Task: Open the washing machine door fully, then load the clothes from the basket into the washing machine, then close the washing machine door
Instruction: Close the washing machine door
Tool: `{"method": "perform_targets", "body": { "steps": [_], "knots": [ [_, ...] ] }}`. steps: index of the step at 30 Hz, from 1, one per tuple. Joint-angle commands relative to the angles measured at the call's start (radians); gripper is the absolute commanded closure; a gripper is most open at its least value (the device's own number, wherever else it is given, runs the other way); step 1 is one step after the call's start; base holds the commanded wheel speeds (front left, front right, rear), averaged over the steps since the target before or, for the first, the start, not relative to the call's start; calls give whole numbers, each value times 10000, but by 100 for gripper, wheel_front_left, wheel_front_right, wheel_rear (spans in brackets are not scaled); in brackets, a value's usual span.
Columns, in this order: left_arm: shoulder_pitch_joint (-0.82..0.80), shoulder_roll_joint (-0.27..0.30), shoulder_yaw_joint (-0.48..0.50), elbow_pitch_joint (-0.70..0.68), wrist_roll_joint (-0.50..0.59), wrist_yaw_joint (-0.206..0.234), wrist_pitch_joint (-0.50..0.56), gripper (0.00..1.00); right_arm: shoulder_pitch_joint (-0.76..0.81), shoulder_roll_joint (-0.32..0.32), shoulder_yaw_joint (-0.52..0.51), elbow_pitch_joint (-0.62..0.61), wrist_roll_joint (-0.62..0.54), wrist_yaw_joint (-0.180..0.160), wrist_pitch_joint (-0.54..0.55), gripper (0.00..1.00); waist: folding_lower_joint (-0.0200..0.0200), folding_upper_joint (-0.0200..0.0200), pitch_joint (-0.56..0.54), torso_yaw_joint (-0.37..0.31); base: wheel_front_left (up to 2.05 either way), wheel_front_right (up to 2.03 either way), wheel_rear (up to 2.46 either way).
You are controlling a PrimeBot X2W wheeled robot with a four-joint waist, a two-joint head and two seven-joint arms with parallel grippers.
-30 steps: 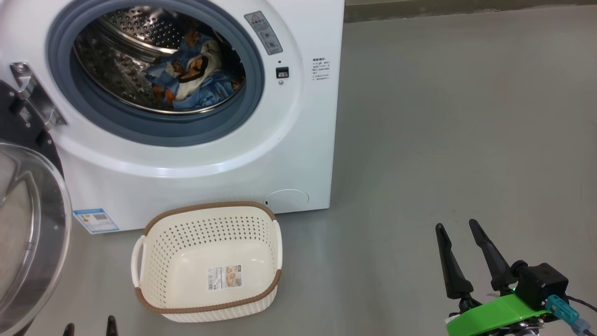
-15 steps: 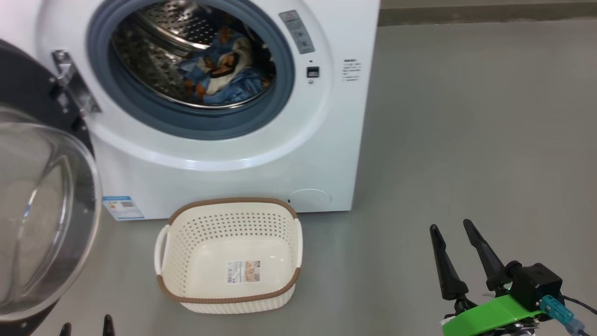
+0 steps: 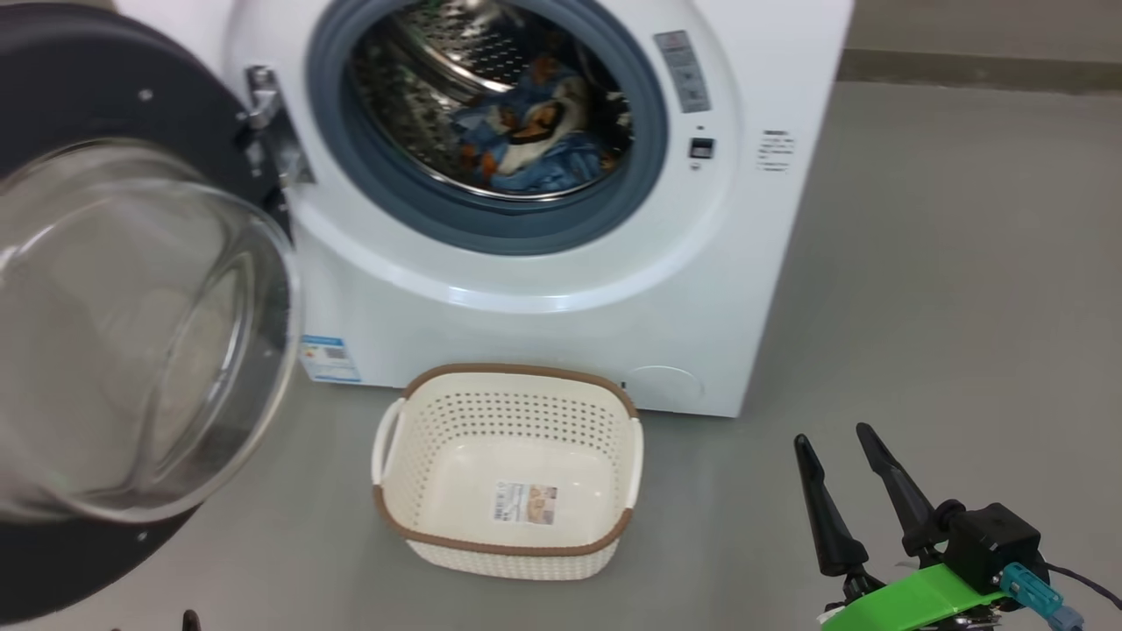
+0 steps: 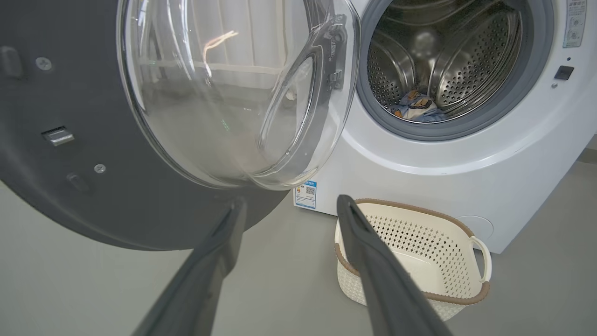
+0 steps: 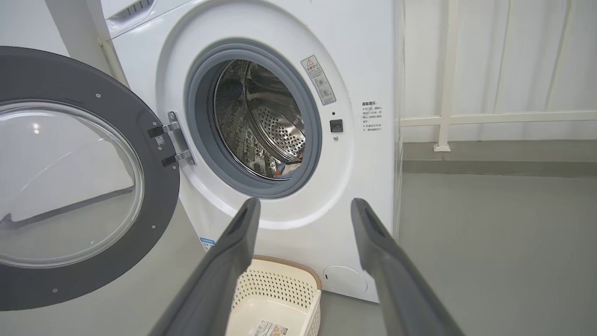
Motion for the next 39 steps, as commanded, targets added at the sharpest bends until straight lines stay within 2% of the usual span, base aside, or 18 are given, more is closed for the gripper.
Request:
{"method": "perform_targets", "body": {
  "steps": [1, 22, 39],
  "knots": [
    [-309, 91, 380, -113, -101, 80, -84, 0, -87, -18, 294, -224, -59, 62, -48, 0, 0, -1, -109, 521, 0, 0, 0],
    [-381, 91, 289, -108, -378, 352, -84, 0, -224, -18, 675, -144, -299, 62, -48, 0, 0, -1, 117, 2383, 0, 0, 0],
    [-313, 91, 85, -465, -577, 715, -84, 0, -434, -18, 839, -35, -395, 62, -48, 0, 0, -1, 277, 2974, 0, 0, 0]
  ]
}}
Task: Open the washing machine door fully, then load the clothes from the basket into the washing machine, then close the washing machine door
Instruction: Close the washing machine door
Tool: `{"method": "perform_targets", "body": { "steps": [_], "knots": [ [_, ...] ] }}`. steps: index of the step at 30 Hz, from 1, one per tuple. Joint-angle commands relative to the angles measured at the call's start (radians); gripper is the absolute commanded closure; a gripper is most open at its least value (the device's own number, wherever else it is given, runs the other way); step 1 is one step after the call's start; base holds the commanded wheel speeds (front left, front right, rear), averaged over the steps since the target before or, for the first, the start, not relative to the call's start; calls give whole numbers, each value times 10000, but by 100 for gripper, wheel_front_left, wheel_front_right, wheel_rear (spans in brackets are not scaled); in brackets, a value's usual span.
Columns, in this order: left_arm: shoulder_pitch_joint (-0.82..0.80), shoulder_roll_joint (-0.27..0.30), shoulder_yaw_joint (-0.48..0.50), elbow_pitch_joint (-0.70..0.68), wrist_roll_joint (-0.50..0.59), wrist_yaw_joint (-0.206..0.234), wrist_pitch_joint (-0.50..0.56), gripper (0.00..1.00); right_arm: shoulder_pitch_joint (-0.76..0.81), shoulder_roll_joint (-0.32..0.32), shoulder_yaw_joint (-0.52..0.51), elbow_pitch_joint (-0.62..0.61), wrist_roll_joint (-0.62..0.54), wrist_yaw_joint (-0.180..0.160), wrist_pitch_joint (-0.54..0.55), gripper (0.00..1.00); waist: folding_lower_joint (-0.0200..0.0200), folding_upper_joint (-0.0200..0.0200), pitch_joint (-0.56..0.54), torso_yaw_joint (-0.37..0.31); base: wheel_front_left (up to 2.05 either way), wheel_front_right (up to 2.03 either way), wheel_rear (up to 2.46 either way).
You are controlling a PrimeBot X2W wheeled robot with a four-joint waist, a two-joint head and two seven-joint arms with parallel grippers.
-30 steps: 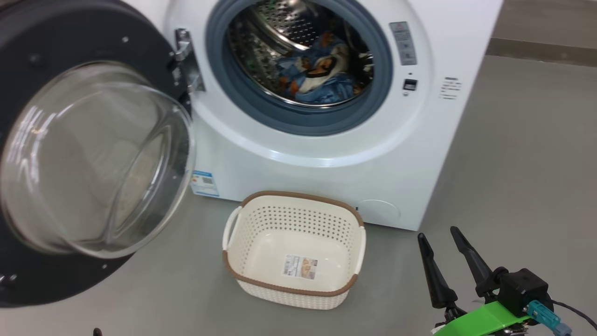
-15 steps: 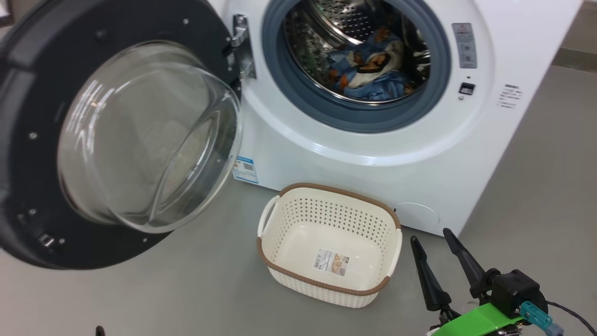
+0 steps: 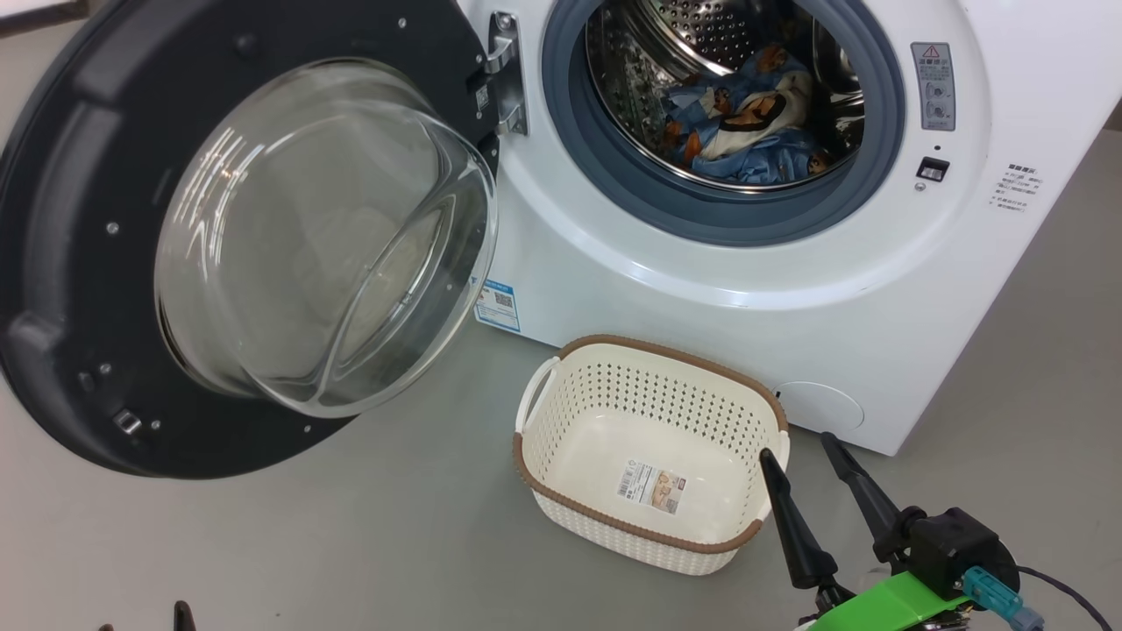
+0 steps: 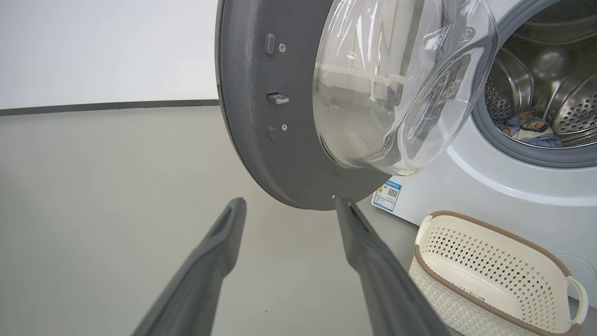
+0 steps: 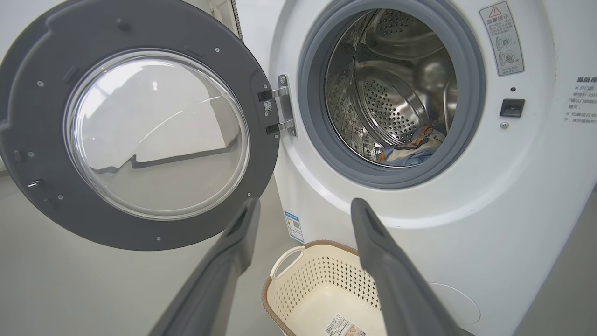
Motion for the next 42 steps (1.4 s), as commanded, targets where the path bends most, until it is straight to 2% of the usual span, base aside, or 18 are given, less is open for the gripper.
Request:
{"method": "perform_targets", "body": {
  "steps": [1, 12, 13, 14, 15, 21, 27, 34, 42],
  "knots": [
    [-316, 93, 314, -327, -78, 114, -84, 0, -417, -14, 280, -194, -69, 62, -48, 0, 0, 0, 35, 18, 0, 0, 0],
    [-225, 93, 294, -550, -179, 272, -84, 0, -632, -14, 405, -56, -134, 62, -48, 0, 0, 0, 142, 64, 0, 0, 0],
    [-211, 93, 278, -539, -205, 260, -84, 16, -637, -14, 411, -49, -131, 62, -48, 0, 0, 0, 142, 63, 0, 0, 0],
    [-201, 93, 257, -513, -243, 220, -84, 80, -646, -14, 409, -40, -125, 62, -48, 0, 0, 0, 142, 61, 0, 0, 0],
    [-202, 93, 249, -494, -338, 162, -84, 100, -652, -14, 403, -32, -117, 62, -48, 0, 0, 0, 138, 60, 0, 0, 0],
    [-319, 93, 448, -395, -625, -91, -84, 100, -633, -14, 350, -19, -62, 62, -48, 0, 0, 0, 137, 49, 0, 0, 0],
    [-693, 93, 984, -366, -914, -597, -84, 100, -606, -14, 285, -27, -32, 62, -48, 0, 0, 0, 181, 41, 0, 0, 0],
    [-1392, 114, 1967, -490, -1084, -1056, -84, 100, -572, -14, 251, -6, -27, 62, -48, 0, 0, 0, 201, 12, 0, 0, 0],
    [-2974, 1019, 2650, 173, -1720, -1479, -84, 100, -536, -14, 189, -41, 46, 62, -48, 0, 0, 0, 229, -31, 0, 0, 0]
  ]
}}
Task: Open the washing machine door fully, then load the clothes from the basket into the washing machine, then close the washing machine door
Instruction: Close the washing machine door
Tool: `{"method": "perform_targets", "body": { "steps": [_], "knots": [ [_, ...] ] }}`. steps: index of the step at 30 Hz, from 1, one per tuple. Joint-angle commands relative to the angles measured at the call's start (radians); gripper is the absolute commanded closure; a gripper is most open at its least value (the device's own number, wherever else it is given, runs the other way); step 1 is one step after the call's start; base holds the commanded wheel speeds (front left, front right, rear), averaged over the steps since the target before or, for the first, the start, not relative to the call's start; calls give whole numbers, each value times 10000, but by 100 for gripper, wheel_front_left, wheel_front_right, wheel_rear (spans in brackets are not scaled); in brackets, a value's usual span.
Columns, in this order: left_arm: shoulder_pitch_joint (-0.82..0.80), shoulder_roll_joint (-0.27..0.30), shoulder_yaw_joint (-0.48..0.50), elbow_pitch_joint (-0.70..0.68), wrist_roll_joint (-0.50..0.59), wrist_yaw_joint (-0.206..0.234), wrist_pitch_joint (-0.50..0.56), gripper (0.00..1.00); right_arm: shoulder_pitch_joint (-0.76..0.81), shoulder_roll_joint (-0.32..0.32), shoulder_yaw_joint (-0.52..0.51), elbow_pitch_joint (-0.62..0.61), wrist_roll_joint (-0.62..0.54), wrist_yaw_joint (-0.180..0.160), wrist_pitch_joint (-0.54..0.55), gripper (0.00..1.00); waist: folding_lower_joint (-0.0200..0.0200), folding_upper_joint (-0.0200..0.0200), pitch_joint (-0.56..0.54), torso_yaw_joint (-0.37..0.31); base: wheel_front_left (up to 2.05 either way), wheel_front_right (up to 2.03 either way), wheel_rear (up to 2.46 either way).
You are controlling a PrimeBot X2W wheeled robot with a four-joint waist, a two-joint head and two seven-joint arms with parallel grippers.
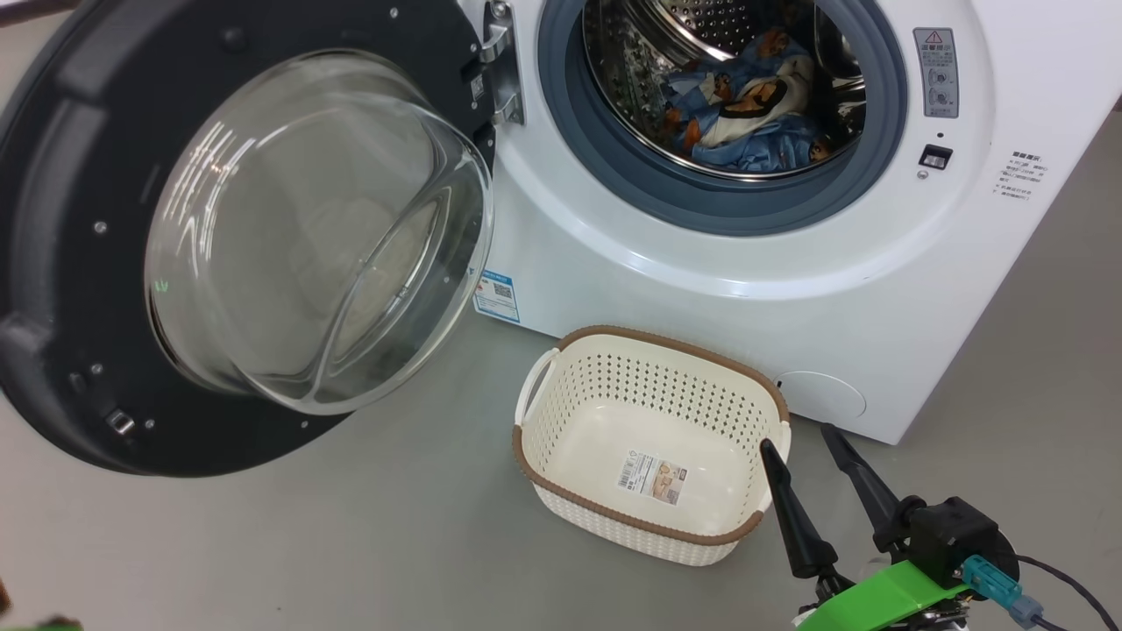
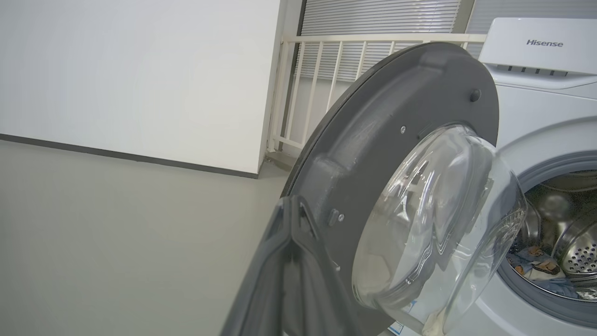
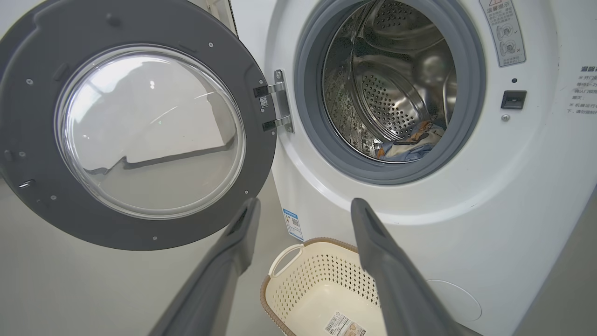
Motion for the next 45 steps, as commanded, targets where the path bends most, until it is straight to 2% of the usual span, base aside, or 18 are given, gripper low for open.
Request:
{"method": "perform_targets", "body": {
  "steps": [1, 7, 8, 9, 12, 14, 21, 27, 36, 41, 45],
  "knots": [
    [-482, 425, 311, -178, -23, -58, -82, 100, -278, -3, 202, -250, 46, 62, -48, 0, 0, 0, 12, -3, 0, 0, 0],
    [-1488, 1122, 271, 469, -676, -99, -82, 100, -204, -3, 155, -286, 15, 62, -48, 0, 0, 0, 77, -81, 0, 0, 0],
    [-1712, 1199, 314, 662, -949, -102, -74, 100, -211, -3, 150, -288, 6, 62, -48, 0, 0, 0, 95, -109, 0, 0, 0],
    [-2106, 1537, 220, 1045, -1290, -105, -14, 100, -241, -3, 160, -287, -15, 62, -48, 0, 0, 0, 137, -178, 0, 0, 0],
    [-2778, 1812, 240, 1551, -2446, -108, 201, 100, -293, -3, 186, -276, 1, 62, -48, 0, 0, 0, 209, -301, 0, 0, 0],
    [-3266, 1895, 373, 1868, -3469, -108, 471, 100, -337, -6, 204, -258, 30, 62, -48, 0, 0, 0, 258, -375, 0, 0, 0],
    [-4454, 2886, 532, 3389, -5309, -110, 1415, 100, -522, -80, 321, -194, 38, 62, -48, 0, 0, 0, 431, -756, 0, 0, 0],
    [-5342, 3398, 1085, 5047, -7181, -110, 2946, 100, -616, -147, 382, -161, 59, 62, -48, 0, 0, 0, 544, -1066, 0, 0, 0],
    [-6037, 3752, 1708, 6643, -8703, -84, 4643, 100, -693, -203, 443, -107, 110, 62, -48, 0, 0, 0, 633, -1396, 0, 0, 0],
    [-6085, 3613, 1607, 6825, -9182, -102, 5532, 100, -706, -224, 446, -70, 162, 62, -48, 0, 0, 0, 642, -1494, 0, 0, 0],
    [-5908, 3421, 1465, 6460, -9688, -107, 6530, 100, -703, -214, 417, -65, 179, 62, -48, 0, 0, 0, 636, -1508, 0, 0, 0]
  ]
}}
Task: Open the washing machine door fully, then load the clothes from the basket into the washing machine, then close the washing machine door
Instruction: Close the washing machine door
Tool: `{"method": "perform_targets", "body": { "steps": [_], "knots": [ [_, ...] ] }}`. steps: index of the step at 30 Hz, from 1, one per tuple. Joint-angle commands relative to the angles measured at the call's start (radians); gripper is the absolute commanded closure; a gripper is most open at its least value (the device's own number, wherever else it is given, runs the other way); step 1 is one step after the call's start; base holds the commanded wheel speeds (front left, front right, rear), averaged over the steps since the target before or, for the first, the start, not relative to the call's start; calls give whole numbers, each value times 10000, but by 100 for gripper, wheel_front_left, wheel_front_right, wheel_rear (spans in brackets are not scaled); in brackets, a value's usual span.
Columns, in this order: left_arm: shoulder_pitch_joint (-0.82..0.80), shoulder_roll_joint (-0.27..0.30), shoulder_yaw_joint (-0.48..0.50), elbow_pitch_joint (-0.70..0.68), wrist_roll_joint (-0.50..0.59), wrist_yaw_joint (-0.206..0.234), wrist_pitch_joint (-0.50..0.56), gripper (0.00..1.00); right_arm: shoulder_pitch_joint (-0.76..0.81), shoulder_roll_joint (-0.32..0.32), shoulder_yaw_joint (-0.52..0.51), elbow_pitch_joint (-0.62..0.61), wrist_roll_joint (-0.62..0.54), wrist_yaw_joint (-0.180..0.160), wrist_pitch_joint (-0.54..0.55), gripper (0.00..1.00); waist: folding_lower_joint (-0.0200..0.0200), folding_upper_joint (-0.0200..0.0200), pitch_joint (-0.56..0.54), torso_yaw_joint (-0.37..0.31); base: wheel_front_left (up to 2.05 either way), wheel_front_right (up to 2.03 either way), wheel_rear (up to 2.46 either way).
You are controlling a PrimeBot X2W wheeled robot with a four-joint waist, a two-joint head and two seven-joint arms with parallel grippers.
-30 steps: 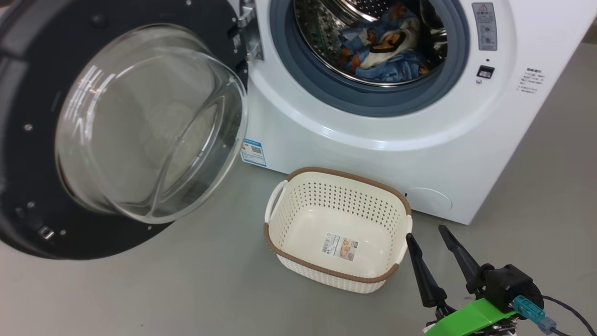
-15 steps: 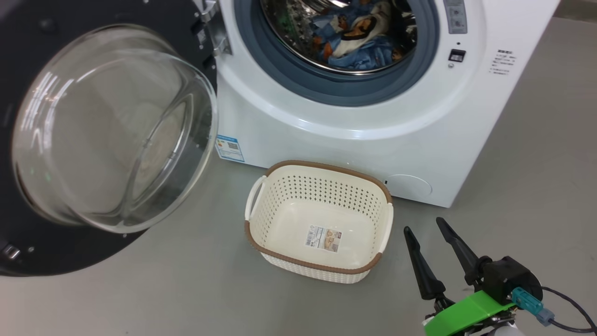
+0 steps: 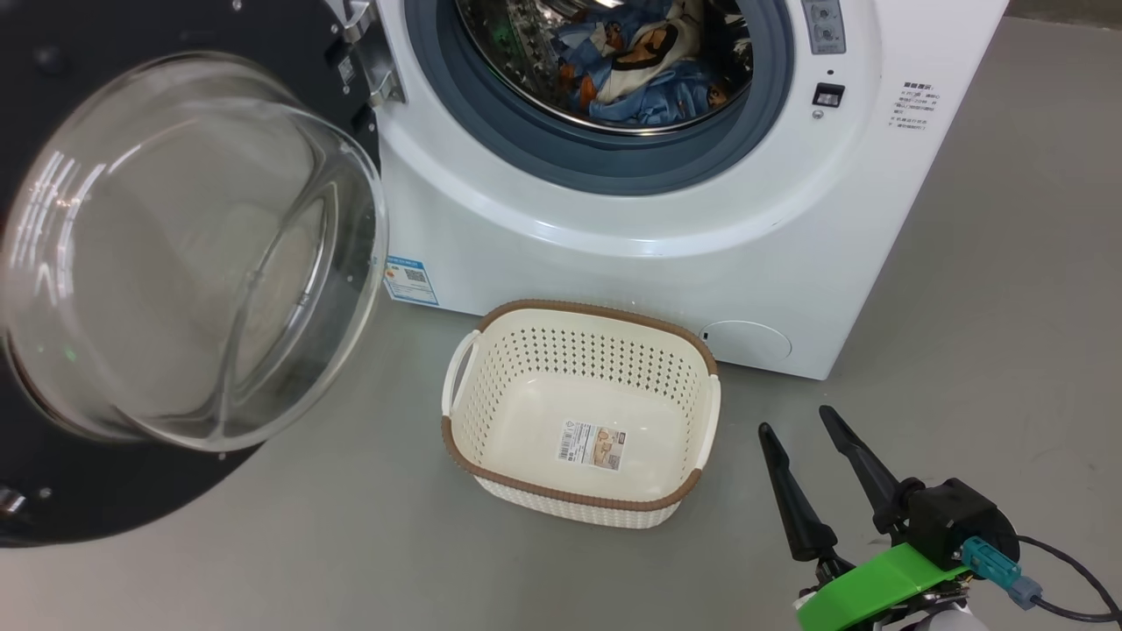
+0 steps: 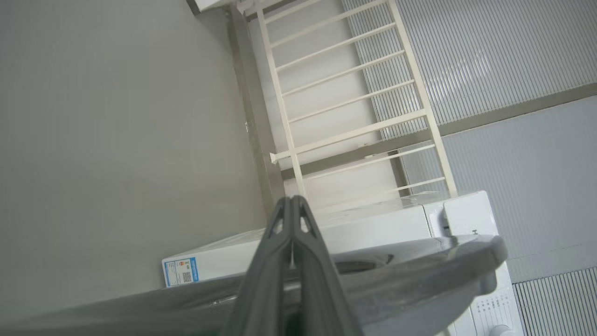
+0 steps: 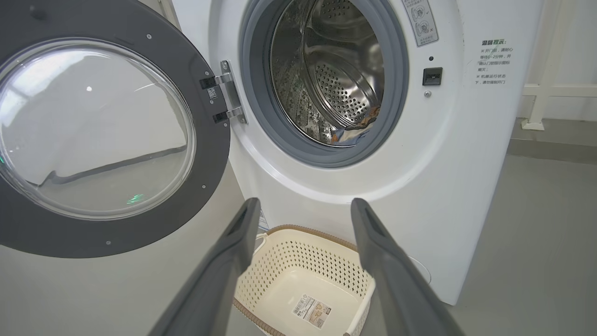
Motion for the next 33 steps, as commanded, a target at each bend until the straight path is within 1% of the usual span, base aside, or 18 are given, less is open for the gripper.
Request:
{"method": "perform_targets", "body": {
  "steps": [1, 10, 18, 24, 27, 33],
  "knots": [
    [-8, 405, 16, -463, -147, -37, 414, 100, -313, -1, 254, -198, 136, 62, -48, 0, 0, 0, -5, 0, 0, 0, 0],
    [1132, -95, 14, -2184, -1475, -39, 2572, 100, -264, 52, 222, -115, 217, 62, -48, 0, 0, 0, -76, -23, 0, 0, 0],
    [2148, -871, -342, -3920, -2289, -39, 4141, 100, -261, 78, 192, -65, 235, 62, -48, 0, 0, 0, -189, -119, 0, 0, 0],
    [3123, -1415, -602, -5359, -2586, -39, 4858, 100, -265, 100, 286, 41, 330, 62, -48, 0, 0, 0, -301, -472, 0, 0, 0],
    [3611, -1785, -856, -6165, -2680, -1, 5153, 100, -251, 105, 271, 97, 364, 62, -48, 0, 0, 0, -347, -687, 0, 0, 0],
    [4529, -2684, -1324, -7914, -2926, 300, 5446, 100, -250, 127, 244, 105, 396, 62, -48, 0, 0, 0, -392, -1226, 0, 0, 0]
  ]
}}
